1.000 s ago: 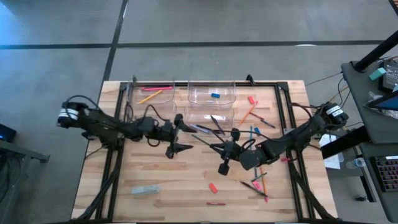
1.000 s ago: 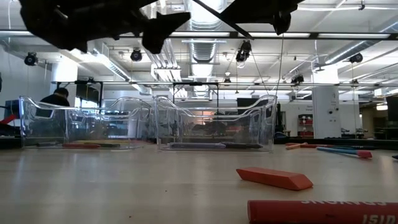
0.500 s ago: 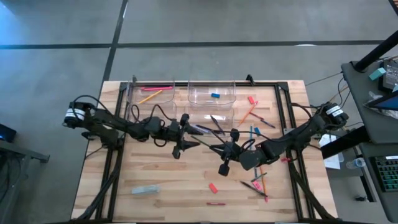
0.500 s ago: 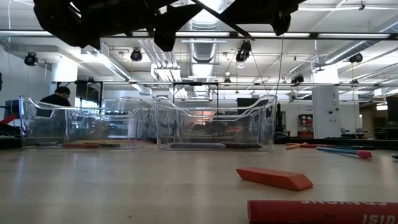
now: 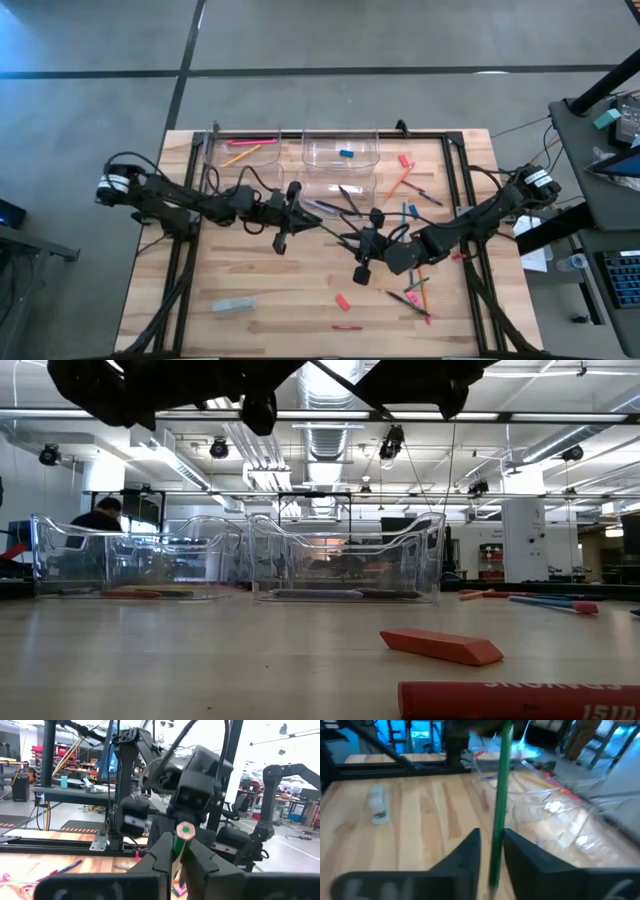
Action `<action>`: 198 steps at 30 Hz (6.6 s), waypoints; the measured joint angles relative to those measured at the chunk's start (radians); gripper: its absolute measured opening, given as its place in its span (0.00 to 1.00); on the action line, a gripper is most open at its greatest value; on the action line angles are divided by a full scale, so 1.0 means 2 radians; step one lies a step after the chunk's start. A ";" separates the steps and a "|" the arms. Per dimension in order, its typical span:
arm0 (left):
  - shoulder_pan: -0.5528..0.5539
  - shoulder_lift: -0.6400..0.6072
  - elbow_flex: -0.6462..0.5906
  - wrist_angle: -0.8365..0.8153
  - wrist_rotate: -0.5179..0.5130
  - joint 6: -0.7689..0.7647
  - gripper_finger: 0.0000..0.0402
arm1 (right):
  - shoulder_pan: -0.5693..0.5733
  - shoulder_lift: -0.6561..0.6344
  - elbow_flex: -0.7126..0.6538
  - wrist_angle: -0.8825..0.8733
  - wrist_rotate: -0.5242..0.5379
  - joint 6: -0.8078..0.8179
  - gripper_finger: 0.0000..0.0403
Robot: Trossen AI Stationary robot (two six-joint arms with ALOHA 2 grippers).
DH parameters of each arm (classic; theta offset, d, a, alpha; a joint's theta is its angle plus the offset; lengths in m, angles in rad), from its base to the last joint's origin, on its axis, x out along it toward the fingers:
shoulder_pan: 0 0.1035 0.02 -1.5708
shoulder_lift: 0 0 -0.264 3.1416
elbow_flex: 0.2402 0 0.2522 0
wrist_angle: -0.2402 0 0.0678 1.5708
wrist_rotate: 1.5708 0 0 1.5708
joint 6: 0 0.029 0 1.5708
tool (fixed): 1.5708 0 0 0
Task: Sort crayons/erasers/pens/pencils in bins
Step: Put the green pencil into the top left transparent bin, then put the black pen into the bottom right transparent bin, then put the pink eraser into the top right transparent bin
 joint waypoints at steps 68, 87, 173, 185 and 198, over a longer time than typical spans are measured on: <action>-0.043 -0.287 -0.095 -0.238 -0.231 0.103 0.59 | 0.121 -0.001 0.047 -0.459 -0.260 0.414 0.84; -0.043 -0.236 -0.080 -0.238 -0.232 0.105 0.59 | 0.143 0.136 0.050 -0.441 -0.266 0.415 0.82; -0.043 -0.237 -0.085 -0.249 -0.232 0.104 0.59 | -0.225 0.023 0.201 -0.507 -0.227 -0.001 0.52; -0.043 -0.237 -0.085 -0.251 -0.232 0.091 0.59 | -0.015 -0.029 0.124 -0.629 -0.227 0.306 0.51; -0.043 -0.237 -0.085 -0.251 -0.232 0.090 0.59 | 0.173 -0.016 -0.009 -0.447 -0.289 0.436 0.51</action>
